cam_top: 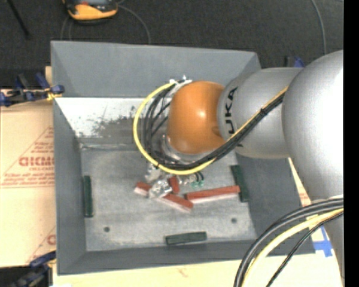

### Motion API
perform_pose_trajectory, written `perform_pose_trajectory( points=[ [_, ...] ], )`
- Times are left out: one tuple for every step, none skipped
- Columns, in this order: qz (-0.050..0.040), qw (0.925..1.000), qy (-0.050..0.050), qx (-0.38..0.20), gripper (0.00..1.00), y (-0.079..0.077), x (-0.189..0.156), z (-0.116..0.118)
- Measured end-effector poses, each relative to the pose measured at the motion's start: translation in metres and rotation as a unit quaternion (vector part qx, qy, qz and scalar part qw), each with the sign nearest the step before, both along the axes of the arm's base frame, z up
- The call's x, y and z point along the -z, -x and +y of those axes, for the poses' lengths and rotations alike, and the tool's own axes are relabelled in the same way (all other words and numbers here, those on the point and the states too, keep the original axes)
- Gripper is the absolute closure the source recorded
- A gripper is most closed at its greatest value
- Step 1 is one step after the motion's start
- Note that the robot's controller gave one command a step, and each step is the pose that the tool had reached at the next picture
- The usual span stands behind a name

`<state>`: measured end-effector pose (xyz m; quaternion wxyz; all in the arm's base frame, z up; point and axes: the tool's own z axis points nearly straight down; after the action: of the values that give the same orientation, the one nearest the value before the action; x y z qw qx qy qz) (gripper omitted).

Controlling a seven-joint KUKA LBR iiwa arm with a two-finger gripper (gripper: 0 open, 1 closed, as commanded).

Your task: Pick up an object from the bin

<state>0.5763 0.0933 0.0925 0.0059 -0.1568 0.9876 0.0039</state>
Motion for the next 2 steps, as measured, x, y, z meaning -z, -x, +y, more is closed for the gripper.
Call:
perform_pose_trajectory(
  points=[
    [0.0001,1.0,0.0,0.0,1.0,0.0,0.0,0.0],
    [0.0002,1.0,0.0,0.001,1.0,0.0,0.0,-0.0001]
  ],
)
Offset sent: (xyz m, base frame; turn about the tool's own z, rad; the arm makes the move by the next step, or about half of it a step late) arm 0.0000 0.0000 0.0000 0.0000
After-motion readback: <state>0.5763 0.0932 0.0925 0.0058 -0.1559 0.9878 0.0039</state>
